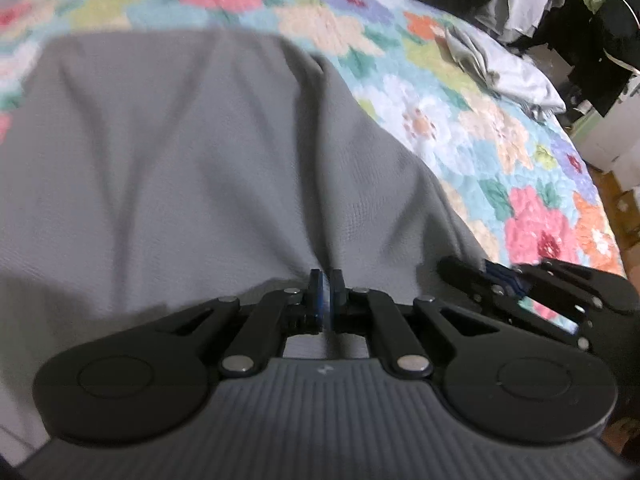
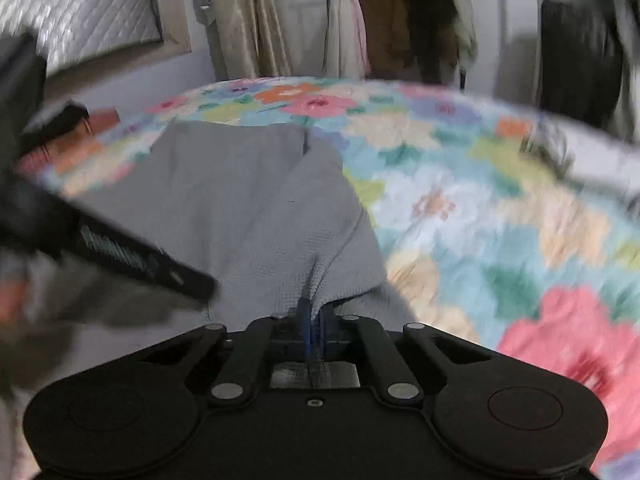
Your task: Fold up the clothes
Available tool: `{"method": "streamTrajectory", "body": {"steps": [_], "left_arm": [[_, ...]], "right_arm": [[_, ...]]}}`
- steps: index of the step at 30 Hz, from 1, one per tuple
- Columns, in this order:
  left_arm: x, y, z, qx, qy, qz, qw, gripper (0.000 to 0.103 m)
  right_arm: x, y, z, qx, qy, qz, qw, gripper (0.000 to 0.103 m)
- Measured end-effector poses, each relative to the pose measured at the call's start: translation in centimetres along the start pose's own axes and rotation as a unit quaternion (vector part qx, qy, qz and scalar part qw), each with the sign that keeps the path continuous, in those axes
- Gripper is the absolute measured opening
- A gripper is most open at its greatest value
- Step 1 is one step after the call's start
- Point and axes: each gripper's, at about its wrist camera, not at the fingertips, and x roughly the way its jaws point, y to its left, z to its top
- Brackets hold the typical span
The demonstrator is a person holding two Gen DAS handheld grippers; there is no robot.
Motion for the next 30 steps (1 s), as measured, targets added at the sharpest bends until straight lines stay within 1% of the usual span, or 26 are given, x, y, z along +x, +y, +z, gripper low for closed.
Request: {"method": "streamTrajectory", "body": {"steps": [2,3,5,6,8,9,10,11,13,15,18,19,20,22,23,24,27,29,30], "left_arm": [[-2.0,1.1,0.7,-0.006,-0.021,-0.003,0.9998,0.004],[-3.3,1.7,0.9,-0.011,-0.036,-0.001,0.9993,0.004],[-5.8,3.0,0.9,-0.015,-0.073,0.009,0.9972,0.004],[-6.8,3.5,0.8,-0.014,-0.082,0.013,0.9964,0.005],[-8.0,4.1,0.8,-0.004,-0.084,0.023,0.9962,0.01],[-8.2,4.3,0.8,0.004,-0.083,0.03,0.9961,0.012],[-8.3,4.3,0.7,0.013,-0.08,0.036,0.9961,0.021],[-8.4,4.3,0.7,0.022,-0.077,0.043,0.9958,0.033],[-8.1,4.3,0.8,0.035,-0.073,0.053,0.9953,0.042],[-7.2,4.4,1.1,0.043,-0.066,0.055,0.9954,0.044],[-5.5,4.5,1.9,0.04,-0.064,0.057,0.9955,0.048],[-4.9,4.7,2.6,0.037,-0.068,0.065,0.9949,0.053],[-4.4,4.9,3.3,0.034,-0.074,0.075,0.9938,0.055],[-3.7,5.3,5.1,0.034,-0.096,0.099,0.9899,0.055],[-3.5,5.5,6.1,0.037,-0.109,0.11,0.9872,0.054],[-3.2,5.7,7.1,0.04,-0.111,0.111,0.9868,0.054],[-2.0,5.3,10.0,0.052,-0.092,0.089,0.9904,0.053],[-0.5,3.9,11.3,0.099,-0.075,0.095,0.9877,0.054],[0.5,3.2,11.8,0.128,-0.067,0.11,0.9834,0.054]], "right_arm": [[-1.8,1.2,0.1,-0.029,-0.037,0.038,0.998,0.005],[-2.9,2.3,0.1,-0.053,-0.048,0.059,0.996,0.005],[-5.0,4.6,0.1,-0.106,-0.064,0.099,0.987,0.005],[-5.2,5.6,0.0,-0.119,-0.057,0.121,0.984,0.005],[-5.2,7.7,-0.2,-0.139,-0.033,0.166,0.976,0.005],[-4.7,8.4,-0.5,-0.15,-0.009,0.185,0.971,0.005],[-4.1,9.1,-0.8,-0.161,0.019,0.203,0.966,0.005],[-3.5,9.6,-1.2,-0.176,0.037,0.209,0.961,0.005],[-2.4,10.3,-2.0,-0.198,0.07,0.212,0.954,0.005],[-1.5,10.4,-2.4,-0.2,0.093,0.216,0.951,0.005],[-1.3,10.1,-2.6,-0.193,0.106,0.227,0.949,0.006],[-1.7,10.1,-2.6,-0.194,0.107,0.228,0.948,0.006],[-2.1,10.0,-2.6,-0.194,0.107,0.23,0.948,0.006],[-2.9,10.0,-2.7,-0.194,0.109,0.233,0.947,0.006],[-3.1,9.9,-2.7,-0.198,0.109,0.228,0.947,0.006],[-3.3,9.9,-2.6,-0.204,0.109,0.221,0.948,0.006],[-4.0,9.5,-2.1,-0.194,0.093,0.226,0.95,0.006],[-4.1,9.1,-1.6,-0.179,0.082,0.232,0.953,0.006],[-4.1,8.9,-1.5,-0.173,0.081,0.233,0.953,0.006]]}}
